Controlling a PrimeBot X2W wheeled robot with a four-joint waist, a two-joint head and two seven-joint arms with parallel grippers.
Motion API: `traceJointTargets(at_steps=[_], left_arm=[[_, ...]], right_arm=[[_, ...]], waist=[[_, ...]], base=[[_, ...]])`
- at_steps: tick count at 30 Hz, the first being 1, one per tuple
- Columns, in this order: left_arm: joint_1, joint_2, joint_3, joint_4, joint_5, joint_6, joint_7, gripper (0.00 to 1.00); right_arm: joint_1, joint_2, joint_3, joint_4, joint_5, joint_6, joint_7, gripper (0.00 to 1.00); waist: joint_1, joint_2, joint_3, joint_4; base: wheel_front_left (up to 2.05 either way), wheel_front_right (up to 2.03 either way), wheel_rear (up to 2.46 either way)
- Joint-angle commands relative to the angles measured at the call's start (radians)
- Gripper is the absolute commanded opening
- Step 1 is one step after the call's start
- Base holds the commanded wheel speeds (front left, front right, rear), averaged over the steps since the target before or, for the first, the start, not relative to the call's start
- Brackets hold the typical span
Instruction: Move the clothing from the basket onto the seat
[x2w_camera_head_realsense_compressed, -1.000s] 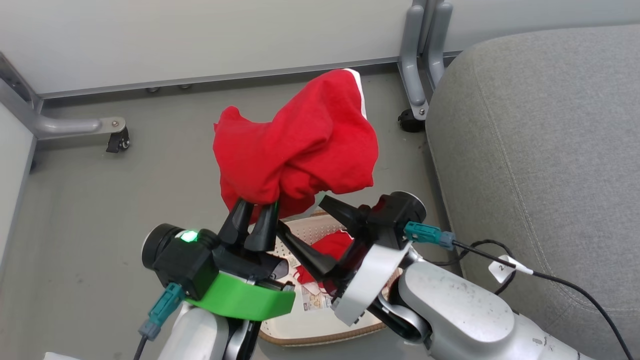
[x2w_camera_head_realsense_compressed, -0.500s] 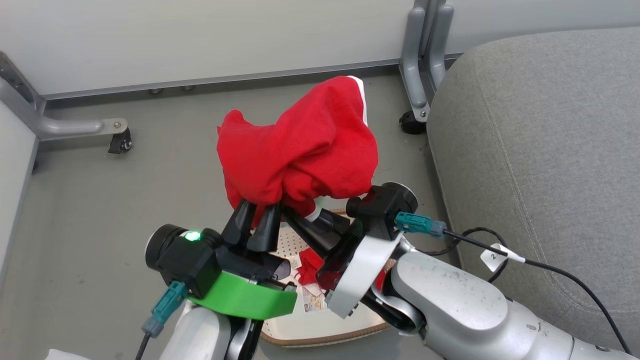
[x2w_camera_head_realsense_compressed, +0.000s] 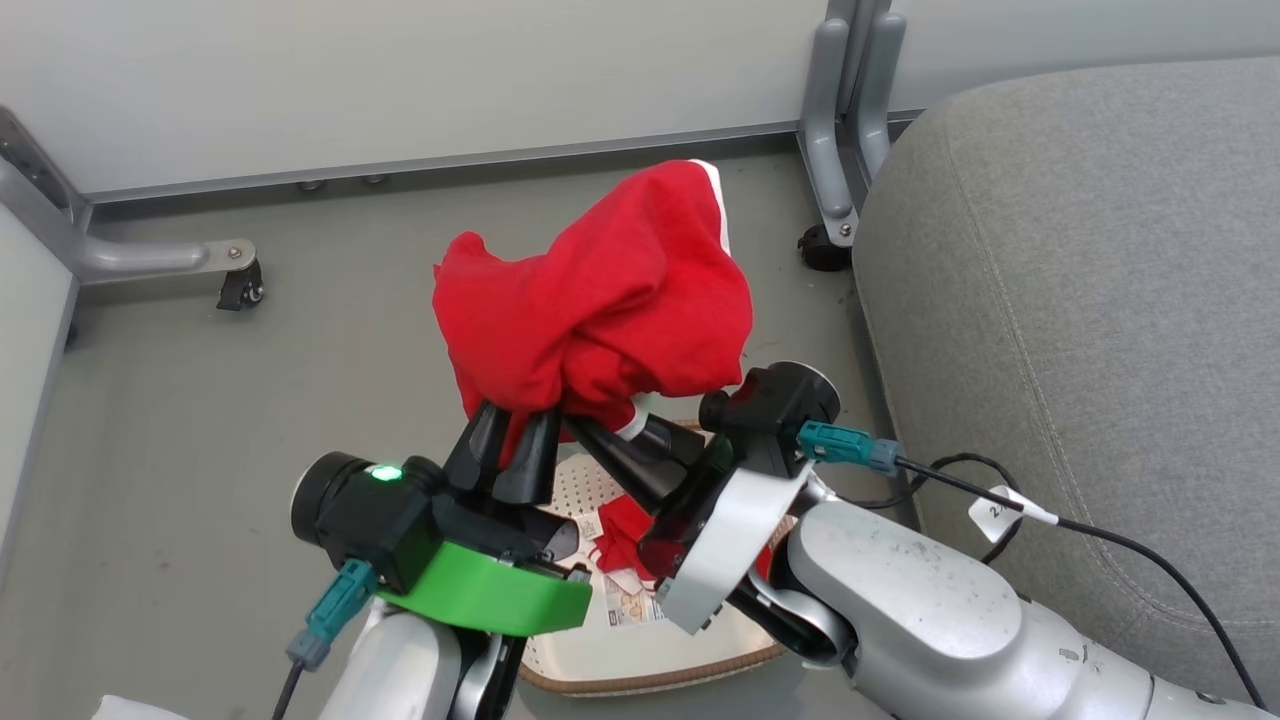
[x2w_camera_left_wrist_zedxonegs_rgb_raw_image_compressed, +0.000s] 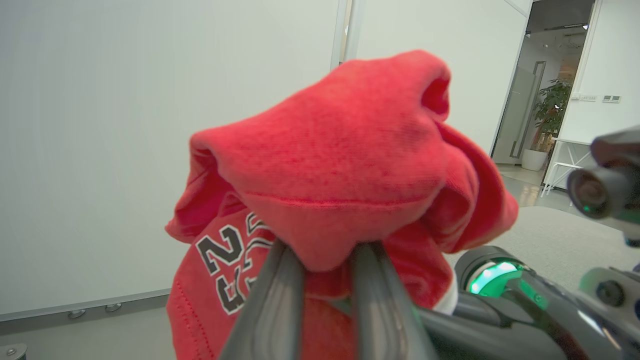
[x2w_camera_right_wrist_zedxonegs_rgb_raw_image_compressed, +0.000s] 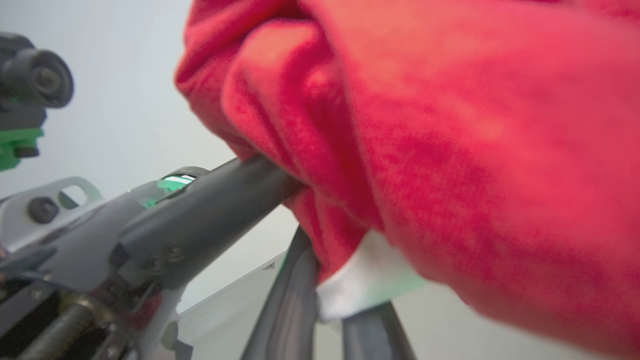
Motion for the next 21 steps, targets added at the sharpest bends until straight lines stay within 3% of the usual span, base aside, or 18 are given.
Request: traceJointTargets(at_steps=[1,4,5,6,21], left_arm=[[-0.015,0.002,0.002,0.005,0.004,0.003,0.0,0.0],[-0.023,0.011,-0.005,0.003,0.022,0.005,0.0,0.0],[-0.023,0.012,-0.006,0.004,0.028,0.008,0.0,0.64],[-0.022,0.014,-0.007,0.007,0.037,0.012,0.0,1.0],[0.043,0.095,-0.051,-0.018,0.081,0.011,0.089,1.0]], right_arm=[[0.013,-0.003,-0.005,-0.004,-0.001,0.0,-0.005,0.0],[0.013,-0.004,-0.005,-0.004,-0.002,0.0,-0.005,0.0],[0.012,-0.006,-0.006,-0.004,-0.002,0.0,-0.005,0.0],[0.012,-0.007,-0.009,-0.005,-0.004,0.0,-0.005,0.0],[0.037,-0.016,-0.055,0.036,-0.035,0.0,-0.005,0.0]], waist=[[0.0,0.0,0.0,0.0],[0.0,0.0,0.0,0.001],[0.0,0.0,0.001,0.002],[0.0,0.0,0.0,0.003],[0.0,0.0,-0.003,0.027]], base=[[0.0,0.0,0.0],[0.0,0.0,0.0],[0.0,0.0,0.0],[0.0,0.0,0.0],[0.0,0.0,0.0]])
